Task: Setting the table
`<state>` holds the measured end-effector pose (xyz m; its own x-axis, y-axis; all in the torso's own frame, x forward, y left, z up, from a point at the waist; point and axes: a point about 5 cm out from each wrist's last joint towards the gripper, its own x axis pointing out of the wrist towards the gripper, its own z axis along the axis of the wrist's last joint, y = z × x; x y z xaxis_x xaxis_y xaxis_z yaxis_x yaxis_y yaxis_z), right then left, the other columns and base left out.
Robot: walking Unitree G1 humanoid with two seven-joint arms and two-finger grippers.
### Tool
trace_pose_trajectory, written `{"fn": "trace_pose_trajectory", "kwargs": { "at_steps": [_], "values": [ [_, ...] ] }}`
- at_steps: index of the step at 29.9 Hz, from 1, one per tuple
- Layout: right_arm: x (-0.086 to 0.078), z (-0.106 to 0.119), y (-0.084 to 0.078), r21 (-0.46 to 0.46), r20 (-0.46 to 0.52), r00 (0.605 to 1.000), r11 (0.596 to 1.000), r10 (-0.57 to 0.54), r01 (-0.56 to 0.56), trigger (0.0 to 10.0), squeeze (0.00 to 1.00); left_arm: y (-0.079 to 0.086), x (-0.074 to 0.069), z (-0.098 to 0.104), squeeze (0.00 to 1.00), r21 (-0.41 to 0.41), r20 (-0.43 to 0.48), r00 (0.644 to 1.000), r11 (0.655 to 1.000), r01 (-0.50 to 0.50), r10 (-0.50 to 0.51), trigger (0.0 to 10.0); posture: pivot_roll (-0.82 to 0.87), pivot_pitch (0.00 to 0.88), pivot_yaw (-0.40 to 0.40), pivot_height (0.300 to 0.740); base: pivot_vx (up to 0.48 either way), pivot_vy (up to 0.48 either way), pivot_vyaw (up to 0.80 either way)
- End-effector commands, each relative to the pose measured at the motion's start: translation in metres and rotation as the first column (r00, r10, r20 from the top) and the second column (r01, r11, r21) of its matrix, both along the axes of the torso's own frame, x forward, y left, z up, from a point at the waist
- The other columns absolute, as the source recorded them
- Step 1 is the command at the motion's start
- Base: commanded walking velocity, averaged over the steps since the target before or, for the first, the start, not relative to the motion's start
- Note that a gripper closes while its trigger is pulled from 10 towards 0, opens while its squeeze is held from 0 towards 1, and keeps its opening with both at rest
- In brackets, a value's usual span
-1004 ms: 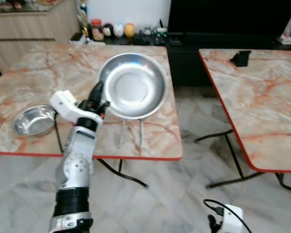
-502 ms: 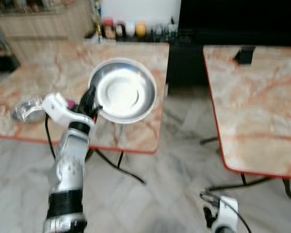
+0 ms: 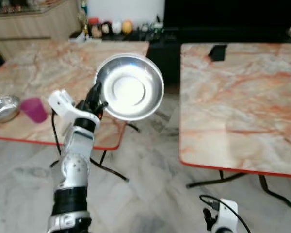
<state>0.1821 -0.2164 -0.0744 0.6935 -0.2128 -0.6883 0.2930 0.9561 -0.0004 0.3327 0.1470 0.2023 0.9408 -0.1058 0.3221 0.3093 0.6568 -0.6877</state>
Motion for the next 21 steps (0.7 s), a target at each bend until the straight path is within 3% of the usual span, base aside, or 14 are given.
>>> {"fn": "trace_pose_trajectory", "kwargs": {
  "at_steps": [1,7,10,21],
  "values": [
    [0.002,0.000,0.006,0.008,0.010,1.000,1.000,0.006,-0.006,10.0,0.00,0.012,-0.001,0.003,0.00,0.020,0.012,0.999,0.999,-0.045,0.044,10.0,0.00,0.000,0.036,0.724,0.000,-0.356,0.00],
    [-0.003,-0.002,0.005,0.004,0.000,1.000,1.000,-0.001,0.001,10.0,0.00,0.013,-0.002,0.001,0.00,0.030,0.012,0.999,0.999,-0.044,0.043,10.0,0.00,0.000,0.031,0.724,0.000,-0.360,0.00],
    [-0.005,-0.002,0.003,-0.011,-0.002,1.000,1.000,0.026,-0.026,10.0,0.00,0.005,-0.003,-0.002,0.00,0.057,0.010,1.000,0.998,-0.008,0.007,10.0,0.01,0.000,0.022,0.724,0.000,-0.360,0.00],
    [0.003,0.003,0.000,-0.014,0.027,1.000,1.000,0.002,-0.001,10.0,0.00,0.005,-0.001,-0.010,0.00,0.090,-0.012,1.000,0.996,-0.022,0.024,10.0,-0.01,0.000,0.016,0.724,0.000,-0.360,0.00]
  ]
}}
